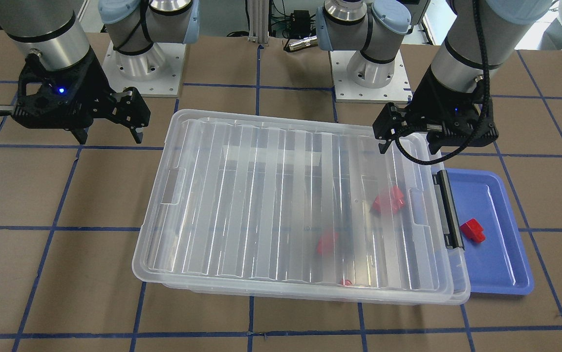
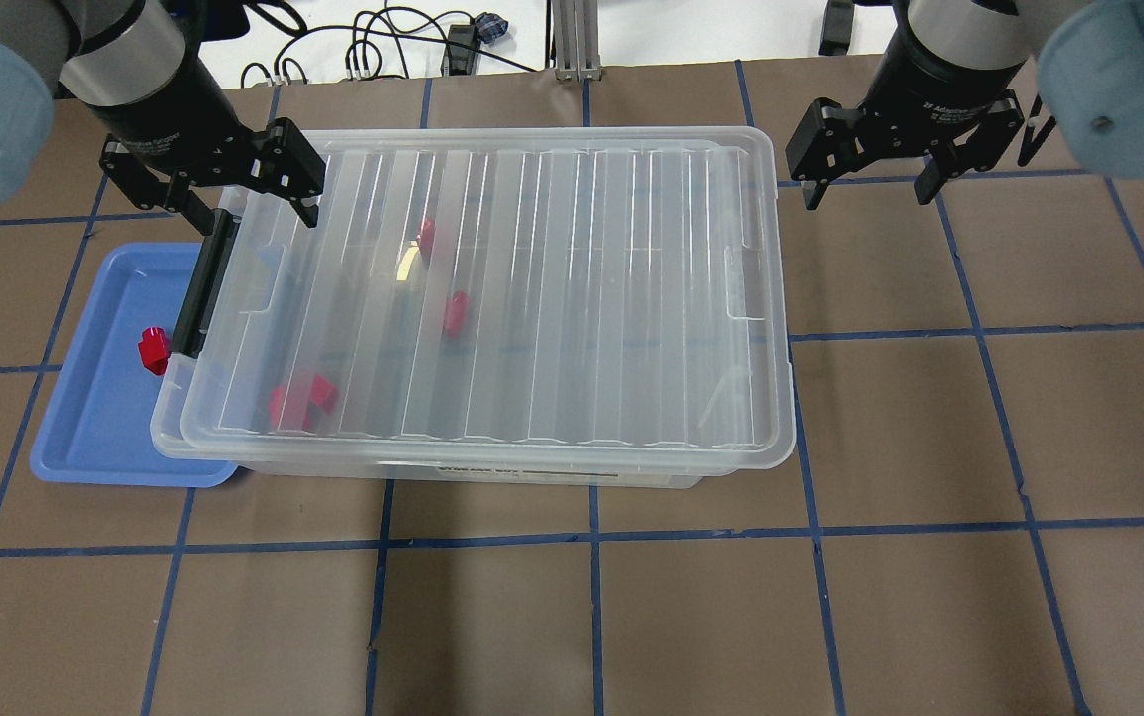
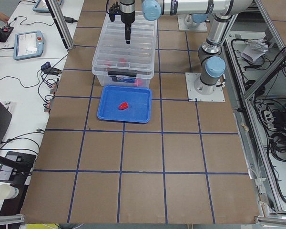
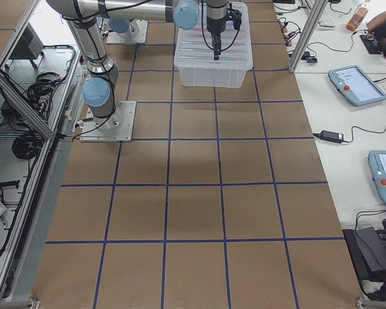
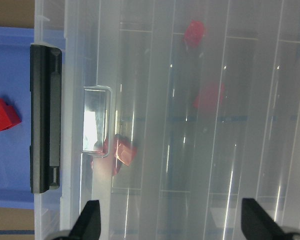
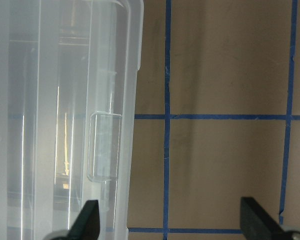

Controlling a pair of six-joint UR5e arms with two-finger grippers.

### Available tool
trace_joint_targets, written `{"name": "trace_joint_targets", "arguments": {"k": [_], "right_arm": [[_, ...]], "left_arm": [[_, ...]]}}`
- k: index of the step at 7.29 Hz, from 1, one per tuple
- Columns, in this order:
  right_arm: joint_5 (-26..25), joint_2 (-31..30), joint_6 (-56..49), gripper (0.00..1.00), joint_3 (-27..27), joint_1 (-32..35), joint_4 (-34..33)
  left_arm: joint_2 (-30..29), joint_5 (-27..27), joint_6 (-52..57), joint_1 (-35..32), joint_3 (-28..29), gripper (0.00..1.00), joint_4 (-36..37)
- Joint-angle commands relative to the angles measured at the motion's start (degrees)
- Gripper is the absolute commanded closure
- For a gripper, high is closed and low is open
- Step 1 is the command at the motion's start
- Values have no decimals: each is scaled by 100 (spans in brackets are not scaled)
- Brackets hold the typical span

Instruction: Place red block in blue tray from box

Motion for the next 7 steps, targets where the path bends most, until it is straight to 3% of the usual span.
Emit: {"name": "trace_joint_targets", "arguments": {"k": [1,4,5,7], "right_arm": [[-45,86,10,0,-19,12,111],[-98,86,-24,0,-28,12,120],[-107,51,-25,0,-28,12,120],[-107,42,-16,0,-28,12,129]], "left_arm": [[30,-3,-99,21,28,0,-71],[38,15,-310,-14,108,0,-106],[56,355,-310,-32,73,0,-88],[38,358,-319,-102,99,0,-88]]}}
